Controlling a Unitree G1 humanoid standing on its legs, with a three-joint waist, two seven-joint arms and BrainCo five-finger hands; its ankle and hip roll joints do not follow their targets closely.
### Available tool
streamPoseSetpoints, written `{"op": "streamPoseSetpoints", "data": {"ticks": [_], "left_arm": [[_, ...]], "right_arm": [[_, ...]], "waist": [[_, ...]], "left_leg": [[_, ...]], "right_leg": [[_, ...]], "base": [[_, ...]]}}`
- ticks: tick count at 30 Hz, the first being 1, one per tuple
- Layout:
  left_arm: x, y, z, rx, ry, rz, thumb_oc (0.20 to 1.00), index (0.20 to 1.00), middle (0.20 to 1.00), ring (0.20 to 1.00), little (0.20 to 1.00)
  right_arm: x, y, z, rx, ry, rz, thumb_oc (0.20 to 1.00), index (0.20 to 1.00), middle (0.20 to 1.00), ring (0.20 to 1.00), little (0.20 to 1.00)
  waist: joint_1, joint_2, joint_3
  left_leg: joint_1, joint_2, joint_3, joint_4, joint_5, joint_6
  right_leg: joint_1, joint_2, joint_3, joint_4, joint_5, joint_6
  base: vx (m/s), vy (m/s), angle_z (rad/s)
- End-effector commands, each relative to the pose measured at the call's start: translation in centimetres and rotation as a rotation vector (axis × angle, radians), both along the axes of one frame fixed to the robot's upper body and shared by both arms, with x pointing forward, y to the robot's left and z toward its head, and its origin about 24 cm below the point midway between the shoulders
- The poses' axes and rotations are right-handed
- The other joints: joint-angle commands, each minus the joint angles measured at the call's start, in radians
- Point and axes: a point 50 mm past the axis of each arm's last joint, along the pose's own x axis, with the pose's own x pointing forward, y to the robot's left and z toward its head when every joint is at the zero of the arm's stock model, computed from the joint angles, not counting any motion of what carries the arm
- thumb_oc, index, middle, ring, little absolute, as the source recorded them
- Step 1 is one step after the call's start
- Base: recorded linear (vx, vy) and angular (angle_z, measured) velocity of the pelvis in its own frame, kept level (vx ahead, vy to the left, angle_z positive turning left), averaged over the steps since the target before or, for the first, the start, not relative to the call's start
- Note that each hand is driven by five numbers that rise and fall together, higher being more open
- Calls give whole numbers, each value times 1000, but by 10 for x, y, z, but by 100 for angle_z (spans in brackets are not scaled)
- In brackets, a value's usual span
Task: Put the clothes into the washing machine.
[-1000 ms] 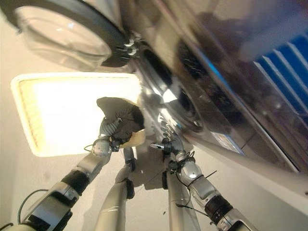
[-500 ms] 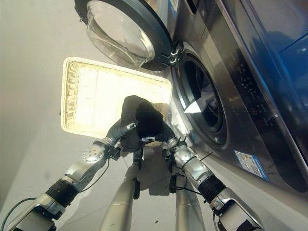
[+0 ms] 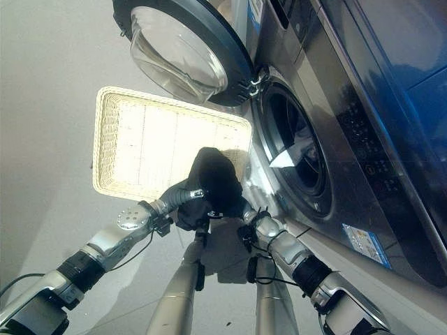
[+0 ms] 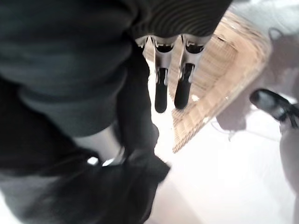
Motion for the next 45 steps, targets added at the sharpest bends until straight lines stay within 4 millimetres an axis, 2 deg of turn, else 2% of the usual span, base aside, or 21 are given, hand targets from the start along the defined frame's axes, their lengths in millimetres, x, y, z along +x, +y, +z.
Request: {"op": "streamPoseSetpoints", "data": {"ticks": [1,3,5,7,13,21,23,24,27,29,31,34,35,36,37,39,40,41,42,44,45], "left_arm": [[0,-24,10,-41,-148,202,1000,1000,1000,1000,1000],[6,-2,7,62,-236,423,1000,1000,1000,1000,1000],[7,2,7,92,-262,453,1000,1000,1000,1000,1000],[8,32,8,350,-428,664,1000,1000,1000,1000,1000],[9,59,-6,464,-380,792,1000,1000,1000,1000,1000],[7,80,-36,526,-190,816,1000,1000,1000,1000,1000],[-5,86,-57,496,-122,828,1000,1000,1000,1000,1000],[-5,86,-57,496,-122,828,1000,1000,1000,1000,1000],[-25,93,-78,485,-69,831,1000,1000,1000,1000,1000],[-30,97,-82,488,-64,829,1000,1000,1000,1000,1000],[-39,105,-84,492,-53,828,1000,1000,1000,1000,1000],[-41,110,-80,491,-48,832,1000,1000,1000,1000,1000],[-43,113,-80,486,-35,834,1000,1000,1000,1000,1000],[-43,116,-79,482,-27,838,1000,1000,1000,1000,1000],[-45,118,-80,480,-13,842,1000,1000,1000,1000,1000],[-44,121,-81,481,-4,840,1000,1000,1000,1000,1000],[-44,122,-83,485,11,834,1000,1000,1000,1000,1000],[-43,122,-83,486,12,833,1000,1000,1000,1000,1000],[-40,122,-81,485,13,825,1000,1000,1000,1000,1000],[-37,119,-82,477,19,821,1000,1000,1000,1000,1000],[-38,116,-87,476,36,817,1000,1000,1000,1000,1000]], "right_arm": [[0,18,22,329,5,-19,200,200,200,200,200],[4,7,20,473,48,-121,200,200,200,200,200],[5,4,20,495,52,-141,200,200,200,200,200],[15,-27,20,538,26,-345,200,200,200,200,200],[30,-67,28,663,35,-477,200,200,200,200,200],[57,-130,74,981,-27,-725,200,200,200,200,200],[56,-178,119,1239,-198,-884,200,200,200,200,200],[56,-178,119,1239,-198,-884,200,200,200,200,200],[19,-236,167,1569,-639,-1031,200,200,200,200,200],[-3,-258,177,1671,-832,-1135,200,200,200,200,200],[-70,-300,195,1797,-1328,-1435,200,200,200,200,200],[-102,-322,204,1830,-1484,-1605,200,200,200,200,200],[-116,-332,210,1837,-1512,-1684,476,476,476,476,476],[-121,-334,215,1830,-1501,-1716,633,633,633,633,633],[-117,-331,215,1805,-1413,-1749,1000,1000,1000,1000,1000],[-103,-326,205,1833,-1245,-1749,1000,1000,1000,1000,1000],[-69,-323,177,1894,-896,-1608,1000,1000,1000,1000,1000],[-57,-325,165,1923,-781,-1537,1000,1000,1000,1000,1000],[-24,-314,136,1984,-481,-1352,1000,1000,1000,1000,1000],[10,-273,117,1908,-225,-1156,1000,1000,1000,1000,1000],[29,-234,93,1822,-15,-995,1000,1000,1000,1000,1000]], "waist": [[-30,42,-12],[-29,41,-12],[-29,42,-12],[-26,55,-12],[-20,78,-12],[0,108,-12],[10,124,-12],[10,124,-12],[11,138,-12],[11,141,-12],[3,142,-12],[-4,139,-12],[-8,138,-12],[-11,137,-12],[-15,133,-12],[-15,129,-12],[-13,125,-12],[-12,123,-12],[-6,124,-12],[1,127,-12],[4,127,-12]], "left_leg": [[10,-74,72,30,-53,38],[4,-72,75,27,-51,35],[1,-73,74,26,-50,35],[-6,-69,76,34,-56,28],[-38,-63,87,56,-51,19],[-66,-53,85,89,-65,9],[-88,-50,75,109,-71,13],[-88,-50,75,109,-71,13],[-87,-54,65,132,-100,22],[-85,-57,62,136,-106,26],[-85,-64,54,149,-121,35],[-98,-68,54,159,-113,37],[-103,-69,57,175,-121,37],[-110,-70,58,182,-120,38],[-117,-68,60,192,-121,37],[-119,-68,65,196,-121,37],[-112,-71,63,200,-133,39],[-111,-73,62,200,-134,39],[-113,-75,63,193,-127,40],[-118,-76,62,175,-108,44],[-106,-77,63,163,-111,44]], "right_leg": [[43,34,18,-139,87,87],[40,35,15,-144,86,87],[37,35,16,-144,85,86],[35,37,15,-132,68,80],[3,35,10,-92,53,69],[-32,37,5,-23,16,64],[-52,45,10,6,7,56],[-52,45,10,6,7,56],[-57,55,24,45,-28,47],[-56,58,26,49,-30,46],[-52,62,30,52,-30,45],[-64,61,27,47,-8,45],[-69,55,25,51,-9,47],[-76,52,24,49,-1,49],[-79,48,23,48,3,51],[-78,46,23,46,6,53],[-69,45,26,51,-7,54],[-67,44,26,50,-9,54],[-65,43,22,42,-5,51],[-64,45,17,33,4,47],[-52,47,14,36,-11,45]], "base": [[48,-43,-6],[20,-35,-8],[19,-27,-12],[69,-38,-15],[67,-49,-9],[71,-90,0],[46,-71,0],[55,-58,-4],[76,-30,-2],[46,-34,3],[29,-53,2],[-9,2,8],[22,9,12],[25,26,10],[7,25,6],[21,-8,-4],[38,-29,-8],[20,-53,-5],[-23,-43,5],[-40,-15,11],[-44,10,2]]}}
